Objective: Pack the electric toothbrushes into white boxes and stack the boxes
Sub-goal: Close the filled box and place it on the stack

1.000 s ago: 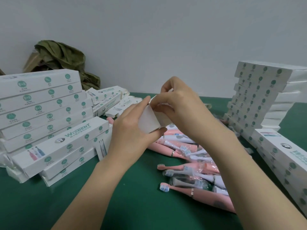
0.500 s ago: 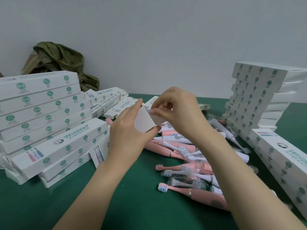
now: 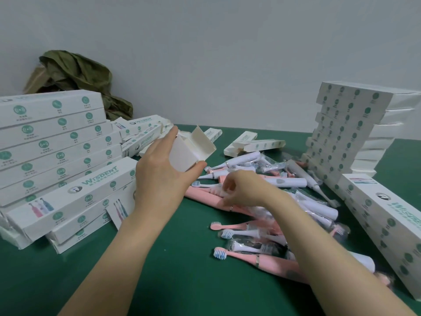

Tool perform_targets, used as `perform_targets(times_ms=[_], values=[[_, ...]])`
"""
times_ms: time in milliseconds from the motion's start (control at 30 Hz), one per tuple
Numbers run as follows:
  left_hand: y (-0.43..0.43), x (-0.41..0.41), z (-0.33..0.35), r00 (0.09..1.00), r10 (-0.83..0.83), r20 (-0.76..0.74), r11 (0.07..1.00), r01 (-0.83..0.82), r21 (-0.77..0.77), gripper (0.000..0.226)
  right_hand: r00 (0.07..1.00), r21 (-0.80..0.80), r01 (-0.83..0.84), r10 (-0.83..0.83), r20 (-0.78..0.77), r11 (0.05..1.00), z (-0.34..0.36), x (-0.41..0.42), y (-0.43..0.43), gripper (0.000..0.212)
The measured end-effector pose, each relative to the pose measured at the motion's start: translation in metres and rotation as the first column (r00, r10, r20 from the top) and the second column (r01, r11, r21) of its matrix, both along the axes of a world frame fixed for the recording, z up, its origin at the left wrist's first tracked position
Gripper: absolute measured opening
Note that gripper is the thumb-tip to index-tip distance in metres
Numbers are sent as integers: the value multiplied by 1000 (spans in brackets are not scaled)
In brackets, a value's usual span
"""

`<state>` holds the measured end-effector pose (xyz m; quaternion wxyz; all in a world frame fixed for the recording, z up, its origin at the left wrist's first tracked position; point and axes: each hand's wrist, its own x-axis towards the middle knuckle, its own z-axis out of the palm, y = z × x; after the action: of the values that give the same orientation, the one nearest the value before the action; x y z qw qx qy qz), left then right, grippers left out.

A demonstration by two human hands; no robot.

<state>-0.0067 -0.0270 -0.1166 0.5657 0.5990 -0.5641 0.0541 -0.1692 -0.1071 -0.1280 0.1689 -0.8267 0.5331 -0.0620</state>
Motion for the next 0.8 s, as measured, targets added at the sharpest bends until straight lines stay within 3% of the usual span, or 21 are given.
perform_targets(times_ms=[200, 267, 333, 433, 567, 600, 667, 733, 800], values=[[0, -1, 0, 1000, 7, 12, 1000, -7, -10, 79, 973, -156, 49, -12, 229, 986, 4, -3, -5, 29], [1, -2, -1, 1000, 0, 13, 1000, 0, -3, 79, 920, -151, 67, -2, 391, 986, 12, -6, -4, 24], [1, -3, -2, 999, -13, 29, 1000, 13, -6, 78, 787, -73, 109, -42, 615, 991, 21, -6, 0, 21], [0, -4, -3, 999, -13, 30, 1000, 13, 1, 76, 460, 109, 77, -133, 878, 991, 43, -6, 11, 17], [-1, -5, -2, 998, -25, 58, 999, 23, 28, 75, 251, 85, -322, -2, 968, 943, 76, 1, 38, 22], [-1, -6, -1, 998, -32, 59, 999, 31, 31, 75, 244, 72, -401, 31, 969, 913, 80, 5, 46, 21], [1, -6, 0, 998, -44, 37, 998, 43, 42, 73, 366, 46, -412, 119, 923, 910, 81, 13, 55, 9], [2, -7, 0, 1000, -27, 15, 999, 27, 22, 71, 536, 16, -258, 129, 834, 966, 74, 19, 57, 2], [3, -8, -1, 1000, -8, 12, 1000, 8, 7, 71, 630, -56, -71, 88, 772, 996, 66, 21, 51, 9]])
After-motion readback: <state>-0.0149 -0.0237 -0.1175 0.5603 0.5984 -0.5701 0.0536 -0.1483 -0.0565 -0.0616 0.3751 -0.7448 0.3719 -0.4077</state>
